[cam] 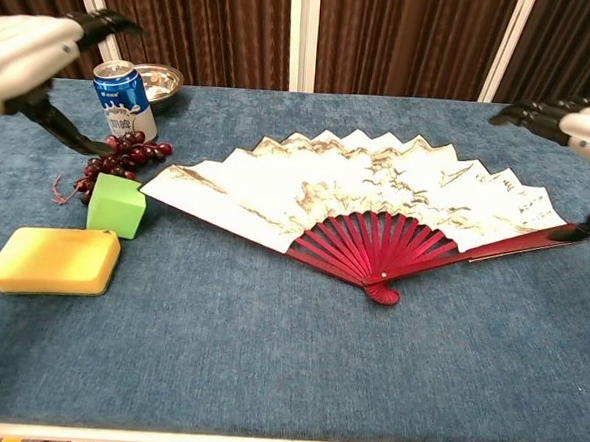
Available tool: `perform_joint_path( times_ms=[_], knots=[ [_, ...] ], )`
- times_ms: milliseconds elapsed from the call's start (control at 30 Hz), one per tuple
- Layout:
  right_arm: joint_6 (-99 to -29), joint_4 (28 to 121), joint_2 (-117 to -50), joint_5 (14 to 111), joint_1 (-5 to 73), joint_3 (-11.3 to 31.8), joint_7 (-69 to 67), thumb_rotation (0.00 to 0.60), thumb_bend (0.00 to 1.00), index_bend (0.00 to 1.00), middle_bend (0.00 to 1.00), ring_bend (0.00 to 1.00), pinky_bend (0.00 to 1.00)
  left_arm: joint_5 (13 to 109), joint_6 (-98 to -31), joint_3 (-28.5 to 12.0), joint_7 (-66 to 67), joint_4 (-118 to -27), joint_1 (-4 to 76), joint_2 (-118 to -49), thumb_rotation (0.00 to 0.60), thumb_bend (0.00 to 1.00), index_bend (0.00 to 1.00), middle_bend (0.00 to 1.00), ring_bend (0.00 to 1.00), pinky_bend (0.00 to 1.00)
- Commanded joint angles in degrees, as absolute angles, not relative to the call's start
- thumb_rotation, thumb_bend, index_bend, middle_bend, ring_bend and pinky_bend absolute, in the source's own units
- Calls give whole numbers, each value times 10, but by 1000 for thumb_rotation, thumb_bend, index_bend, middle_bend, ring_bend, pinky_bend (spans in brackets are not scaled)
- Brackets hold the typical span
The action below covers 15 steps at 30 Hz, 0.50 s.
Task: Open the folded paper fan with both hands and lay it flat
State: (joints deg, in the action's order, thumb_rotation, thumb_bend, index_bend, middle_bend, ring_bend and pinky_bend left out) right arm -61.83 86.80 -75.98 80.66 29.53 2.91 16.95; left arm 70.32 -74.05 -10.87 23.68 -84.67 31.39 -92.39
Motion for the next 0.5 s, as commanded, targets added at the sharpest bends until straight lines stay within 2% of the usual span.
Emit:
perform_joint_path(
  times_ms=[33, 100, 167, 200, 267, 333, 500],
  knots=[
    [-627, 882, -733, 806, 287, 28, 134, 600, 0, 0, 22, 0, 0, 694, -740, -114, 205, -876, 298, -893, 600, 125, 84, 96, 43, 154],
    [-670, 869, -733, 826, 271, 34, 97, 600, 9, 11, 98, 11, 0, 687, -742, -116, 182, -894, 285, -870, 600, 125, 85, 99, 43, 156],
    [-708, 853, -729, 841, 254, 36, 56, 600, 91, 74, 197, 65, 4, 685, -753, -115, 168, -899, 269, -850, 600, 126, 91, 107, 43, 157],
    [-718, 848, -723, 844, 247, 36, 39, 600, 147, 110, 213, 92, 11, 685, -757, -113, 163, -898, 263, -841, 600, 126, 96, 109, 43, 157],
    [-734, 842, -704, 846, 232, 33, 0, 600, 200, 139, 219, 113, 22, 685, -767, -107, 152, -890, 245, -819, 600, 126, 109, 111, 44, 156],
    [-747, 841, -682, 844, 214, 29, -30, 600, 203, 141, 204, 103, 23, 682, -771, -100, 131, -884, 226, -796, 600, 126, 119, 111, 43, 153],
    [-792, 833, -655, 836, 169, 21, -51, 600, 203, 98, 143, 14, 0, 676, -786, -82, 83, -886, 180, -749, 600, 125, 122, 111, 43, 151]
  ],
)
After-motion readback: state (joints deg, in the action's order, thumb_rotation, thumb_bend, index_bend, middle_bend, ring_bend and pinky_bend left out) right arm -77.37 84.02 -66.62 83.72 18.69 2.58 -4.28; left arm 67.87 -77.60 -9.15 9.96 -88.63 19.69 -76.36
